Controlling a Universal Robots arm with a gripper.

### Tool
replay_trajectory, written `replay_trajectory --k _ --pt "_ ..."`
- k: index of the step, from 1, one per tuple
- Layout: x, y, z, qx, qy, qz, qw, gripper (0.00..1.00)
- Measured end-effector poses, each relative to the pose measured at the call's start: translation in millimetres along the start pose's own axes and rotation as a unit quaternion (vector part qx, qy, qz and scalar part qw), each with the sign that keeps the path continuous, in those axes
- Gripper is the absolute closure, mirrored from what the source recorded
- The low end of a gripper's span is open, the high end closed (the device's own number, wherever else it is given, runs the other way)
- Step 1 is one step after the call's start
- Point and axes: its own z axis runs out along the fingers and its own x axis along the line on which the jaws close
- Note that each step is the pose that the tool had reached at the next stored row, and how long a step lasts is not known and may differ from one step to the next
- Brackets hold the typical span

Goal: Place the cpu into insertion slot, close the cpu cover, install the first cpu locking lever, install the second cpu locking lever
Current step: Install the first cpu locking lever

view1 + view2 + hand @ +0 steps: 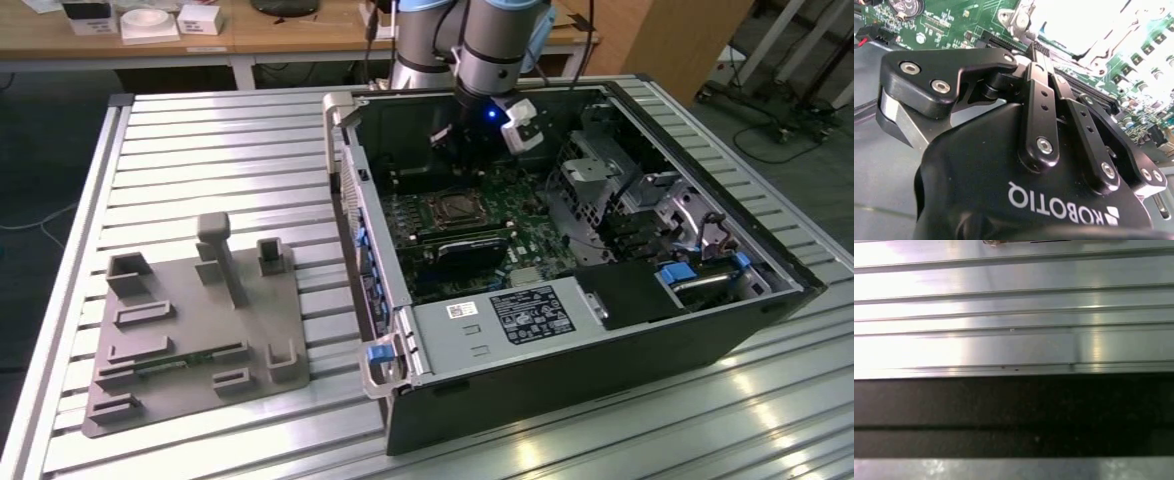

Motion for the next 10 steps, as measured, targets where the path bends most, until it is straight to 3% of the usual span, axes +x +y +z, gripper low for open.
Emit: replay_trajectory --k 5,10 --pt "0.0 0.0 -0.3 -0.0113 0.0004 0.000 0.9999 0.90" --pt "-0.4 0.0 0.6 -0.0124 0.0005 0.000 0.9999 0.90"
